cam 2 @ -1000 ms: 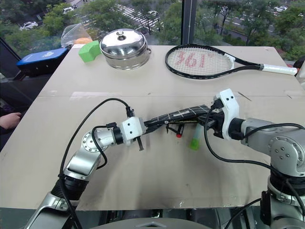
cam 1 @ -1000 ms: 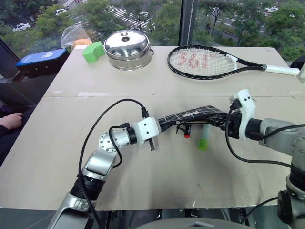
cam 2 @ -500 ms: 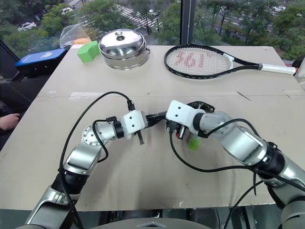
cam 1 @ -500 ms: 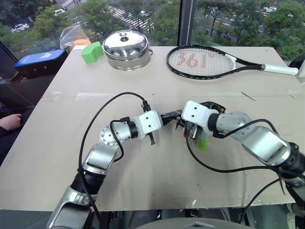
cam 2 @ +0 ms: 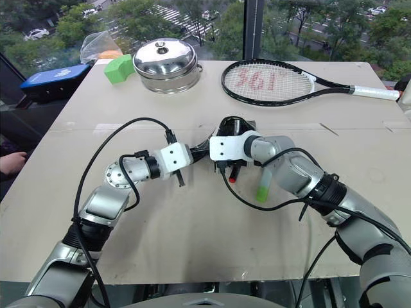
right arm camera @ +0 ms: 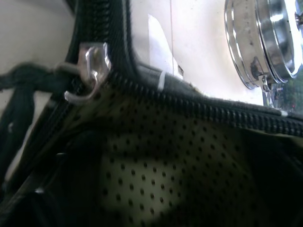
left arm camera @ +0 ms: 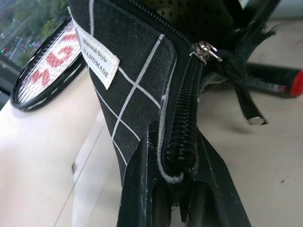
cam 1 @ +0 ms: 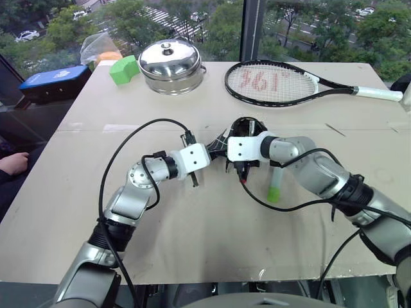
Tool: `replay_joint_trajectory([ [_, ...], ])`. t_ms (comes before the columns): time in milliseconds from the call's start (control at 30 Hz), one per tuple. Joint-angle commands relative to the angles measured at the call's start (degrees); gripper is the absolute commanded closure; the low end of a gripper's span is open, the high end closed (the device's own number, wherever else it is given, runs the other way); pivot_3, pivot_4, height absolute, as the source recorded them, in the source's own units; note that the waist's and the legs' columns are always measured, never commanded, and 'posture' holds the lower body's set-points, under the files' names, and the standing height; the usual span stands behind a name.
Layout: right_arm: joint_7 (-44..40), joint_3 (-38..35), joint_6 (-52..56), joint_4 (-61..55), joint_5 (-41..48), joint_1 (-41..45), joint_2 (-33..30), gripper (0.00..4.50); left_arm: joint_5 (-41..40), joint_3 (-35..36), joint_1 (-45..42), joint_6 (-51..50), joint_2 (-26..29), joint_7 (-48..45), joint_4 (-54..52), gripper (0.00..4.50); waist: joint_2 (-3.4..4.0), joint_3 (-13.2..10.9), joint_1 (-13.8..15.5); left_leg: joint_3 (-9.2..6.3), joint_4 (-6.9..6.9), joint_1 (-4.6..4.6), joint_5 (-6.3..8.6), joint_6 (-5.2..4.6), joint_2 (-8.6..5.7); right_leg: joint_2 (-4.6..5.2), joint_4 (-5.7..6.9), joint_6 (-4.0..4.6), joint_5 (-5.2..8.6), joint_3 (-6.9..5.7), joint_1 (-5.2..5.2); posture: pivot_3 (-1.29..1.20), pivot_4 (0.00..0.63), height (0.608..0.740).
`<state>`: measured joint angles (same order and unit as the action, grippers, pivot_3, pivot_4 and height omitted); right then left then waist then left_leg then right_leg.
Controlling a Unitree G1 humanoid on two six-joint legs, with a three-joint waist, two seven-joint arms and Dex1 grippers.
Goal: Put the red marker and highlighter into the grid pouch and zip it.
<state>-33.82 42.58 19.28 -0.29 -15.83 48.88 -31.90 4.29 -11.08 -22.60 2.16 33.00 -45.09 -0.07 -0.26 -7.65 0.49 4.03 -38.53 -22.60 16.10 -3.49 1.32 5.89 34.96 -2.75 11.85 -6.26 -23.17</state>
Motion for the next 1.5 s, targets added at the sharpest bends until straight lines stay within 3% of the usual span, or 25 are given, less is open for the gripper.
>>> replay_joint_trajectory([
  [33, -1.5, -5.7, -0.9, -0.9, -0.5, 1.4, 0.8, 0.03, -0.5, 2.8, -1.5, 1.7, 0.9, 1.3, 0.1, 4.50, 0.00, 0.0, 0.0, 0.00, 0.00, 0.00, 0.00, 0.01, 0.00, 0.00, 0.00, 0.00, 0.00, 0.00, 0.00, 0.00, 0.150, 0.740],
  [100, -3.3, -10.4, 4.1, -3.5, 3.6, -0.3, 2.4, 0.03, -0.8, 3.7, -1.2, 2.3, 1.3, 1.7, 1.0, 4.50, 0.00, 0.0, 0.0, 0.00, 0.00, 0.00, -0.01, 0.02, 0.00, -0.01, 0.00, 0.00, 0.00, 0.00, 0.00, 0.00, 0.150, 0.740],
  [233, -6.5, -26.4, 28.1, -16.1, 18.4, -5.0, 7.3, 0.03, -2.1, 6.5, 0.2, 3.8, 2.6, 1.9, 2.0, 4.50, 0.00, 0.0, 0.2, -0.08, 0.02, -0.01, -0.01, 0.03, 0.03, -0.01, 0.00, 0.01, -0.01, -0.08, 0.03, 0.00, 0.150, 0.740],
  [300, -6.0, -31.1, 39.1, -21.9, 22.5, -7.0, 9.3, 0.03, -2.3, 7.5, 0.8, 4.4, 3.4, 2.0, 3.0, 4.50, 0.00, 0.0, 0.2, -0.10, 0.02, -0.04, -0.01, 0.03, 0.05, 0.00, 0.03, 0.01, -0.02, -0.12, 0.02, 0.00, 0.150, 0.740],
  [467, 4.6, -35.0, 58.8, -28.6, 22.3, -12.4, 17.5, 0.03, -1.5, 8.6, 2.1, 6.7, 5.4, 2.2, 5.9, 4.50, -0.02, 0.0, 0.1, -0.13, 0.02, -0.01, -0.01, 0.03, 0.04, 0.00, 0.08, 0.02, -0.02, -0.13, 0.02, 0.00, 0.150, 0.740],
  [533, 9.8, -37.5, 65.2, -28.3, 20.8, -12.8, 23.7, 0.03, -1.2, 8.9, 2.2, 7.4, 5.9, 2.5, 6.8, 4.50, -0.01, 0.0, 0.1, -0.13, 0.03, 0.00, -0.01, 0.03, 0.04, 0.00, 0.14, 0.03, -0.02, -0.12, 0.00, 0.00, 0.150, 0.740],
  [700, 20.7, -38.5, 72.5, -24.1, 16.6, -12.0, 34.0, 0.03, -1.2, 8.9, 1.8, 8.4, 6.6, 2.5, 8.1, 4.50, -0.07, 0.1, 0.0, 0.00, 0.02, -0.06, -0.06, 0.11, -0.04, 0.05, 0.69, 0.03, -0.02, 0.04, -0.32, 0.00, 0.150, 0.740],
  [833, 25.1, -38.8, 68.5, -16.6, 15.4, -13.6, 37.0, 0.03, -1.1, 8.4, 1.4, 8.1, 6.4, 2.6, 7.6, 4.50, -0.11, 0.1, -0.1, -0.01, 0.03, -0.03, -0.09, 0.16, -0.04, 0.05, 0.75, 0.03, -0.01, 0.05, -0.35, 0.00, 0.150, 0.740],
  [900, 26.0, -37.7, 66.3, -13.6, 15.6, -14.6, 37.4, 0.56, -1.1, 8.2, 1.5, 7.7, 6.2, 2.6, 6.9, 4.50, -0.10, 0.1, -0.2, -0.02, 0.03, -0.03, -0.09, 0.16, -0.04, 0.05, 0.74, 0.03, -0.01, 0.05, -0.34, 0.00, 0.150, 0.740],
  [933, 26.1, -36.5, 65.4, -12.6, 15.8, -15.0, 36.8, 0.77, -1.0, 8.0, 1.5, 7.5, 6.1, 2.7, 6.6, 4.50, -0.19, 0.1, -0.5, -0.02, 0.03, -0.03, -0.09, 0.16, -0.04, 0.05, 0.74, 0.03, 0.00, 0.06, -0.34, 0.00, 0.150, 0.740],
  [1133, 25.1, -32.3, 62.2, -13.4, 16.7, -15.9, 31.5, 3.42, -1.3, 7.7, 2.3, 5.8, 5.3, 2.9, 3.8, 4.50, -0.24, 0.2, -1.1, -0.05, 0.04, 0.03, -0.12, 0.21, -0.03, 0.06, 0.78, 0.02, 0.00, 0.08, -0.32, 0.00, 0.150, 0.740],
  [1167, 24.6, -31.8, 62.4, -14.3, 17.2, -15.7, 30.4, 4.03, -1.3, 7.7, 2.3, 5.5, 5.3, 3.0, 3.5, 4.50, -0.26, 0.2, -1.0, -0.06, 0.03, 0.03, -0.12, 0.21, -0.04, 0.08, 0.78, 0.02, 0.00, 0.08, -0.32, 0.00, 0.150, 0.740],
  [1200, 24.2, -31.2, 62.8, -15.4, 17.6, -15.4, 29.1, 4.29, -1.4, 7.7, 2.4, 5.3, 5.2, 3.0, 3.4, 4.50, -0.27, 0.2, -1.0, -0.07, 0.03, 0.03, -0.12, 0.21, -0.05, 0.09, 0.78, 0.02, 0.00, 0.08, -0.31, 0.00, 0.150, 0.740],
  [1333, 20.5, -30.4, 64.0, -21.2, 20.5, -14.0, 22.1, 4.31, -1.8, 8.0, 2.5, 4.9, 4.8, 3.2, 3.2, 4.50, -0.23, 0.2, -1.1, -0.07, 0.04, 0.00, -0.12, 0.21, -0.04, 0.09, 0.76, 0.02, 0.00, 0.08, -0.33, 0.00, 0.150, 0.740],
  [1500, 6.6, -27.1, 61.4, -33.7, 27.6, -11.0, -0.1, 4.31, -2.8, 7.7, 1.4, 5.4, 3.8, 2.3, 4.5, 4.50, -0.06, 0.0, -1.2, -0.08, 0.10, -0.05, -0.12, 0.20, -0.03, 0.06, 0.64, 0.01, 0.01, 0.07, -0.36, 0.00, 0.150, 0.740],
])
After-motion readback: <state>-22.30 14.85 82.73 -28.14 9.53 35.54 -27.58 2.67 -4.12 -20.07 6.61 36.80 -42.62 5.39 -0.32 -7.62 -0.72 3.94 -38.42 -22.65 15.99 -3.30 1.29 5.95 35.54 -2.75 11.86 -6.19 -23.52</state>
